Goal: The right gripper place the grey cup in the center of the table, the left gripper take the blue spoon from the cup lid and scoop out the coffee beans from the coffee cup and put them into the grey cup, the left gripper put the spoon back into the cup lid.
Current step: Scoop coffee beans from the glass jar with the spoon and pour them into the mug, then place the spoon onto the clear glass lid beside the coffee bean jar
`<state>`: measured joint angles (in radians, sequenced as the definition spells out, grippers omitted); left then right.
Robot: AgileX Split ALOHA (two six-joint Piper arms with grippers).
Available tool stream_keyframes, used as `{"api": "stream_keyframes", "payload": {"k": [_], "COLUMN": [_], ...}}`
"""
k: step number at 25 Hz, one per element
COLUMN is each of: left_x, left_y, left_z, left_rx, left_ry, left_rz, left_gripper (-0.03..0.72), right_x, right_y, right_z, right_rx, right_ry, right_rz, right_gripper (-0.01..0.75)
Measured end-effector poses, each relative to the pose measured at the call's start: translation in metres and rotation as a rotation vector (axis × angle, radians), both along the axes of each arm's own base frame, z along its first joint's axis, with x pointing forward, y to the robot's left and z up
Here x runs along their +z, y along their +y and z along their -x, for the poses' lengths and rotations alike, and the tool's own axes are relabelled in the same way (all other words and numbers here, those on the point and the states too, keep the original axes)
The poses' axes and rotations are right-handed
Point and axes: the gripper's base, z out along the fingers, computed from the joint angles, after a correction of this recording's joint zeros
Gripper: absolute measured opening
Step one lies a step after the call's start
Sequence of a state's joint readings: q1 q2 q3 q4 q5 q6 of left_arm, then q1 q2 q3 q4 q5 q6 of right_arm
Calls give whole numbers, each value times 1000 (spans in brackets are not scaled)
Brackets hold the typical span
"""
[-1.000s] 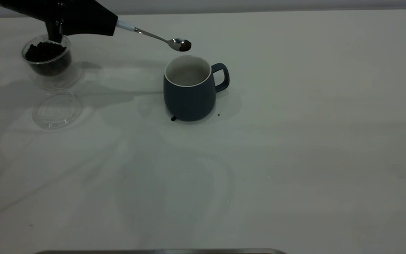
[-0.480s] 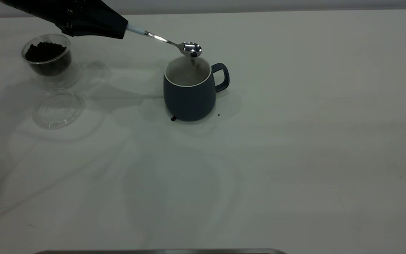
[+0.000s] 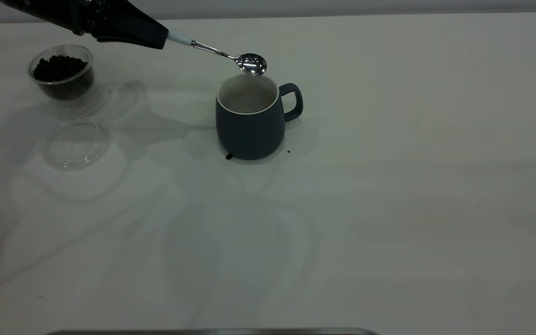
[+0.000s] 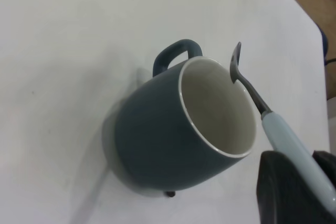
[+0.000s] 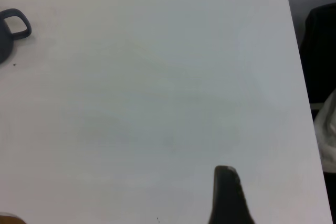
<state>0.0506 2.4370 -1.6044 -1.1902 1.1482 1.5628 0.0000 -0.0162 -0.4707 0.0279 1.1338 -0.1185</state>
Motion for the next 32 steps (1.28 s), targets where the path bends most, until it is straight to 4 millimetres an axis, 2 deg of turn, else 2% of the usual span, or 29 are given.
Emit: {"api": "stream_keyframes", "payload": {"k": [3,6,10,12,16,18,20,27,30,32], "left_x": [0,3,10,15,31,35,36,17,6,-1], "left_y": [0,4,27,38,59,73,96,179,199,206], "left_z": [0,-2,-1,6,34,48,59,103,118,124], "left_rx": [5,68,204,245,283,316,381,614,656,674], "left_ry": [6,84,235,268,259,271,292,441,521,554], "left_rz": [5,31,44,50,61,70,82,94,79,86], "left_gripper": [133,133,133,133,133,133,133,132,132,132], "right_x": [0,0,0,0,0,0,0,0,0,0], "right_y": [0,0,0,0,0,0,0,0,0,0], "right_z": [0,0,0,0,0,0,0,0,0,0], "right_rx": [0,0,0,0,0,0,0,0,0,0], "right_ry": [0,0,0,0,0,0,0,0,0,0], "right_rz": [0,0,0,0,0,0,0,0,0,0], "right_gripper": [461,461,461,461,461,461,461,461,461,461]}}
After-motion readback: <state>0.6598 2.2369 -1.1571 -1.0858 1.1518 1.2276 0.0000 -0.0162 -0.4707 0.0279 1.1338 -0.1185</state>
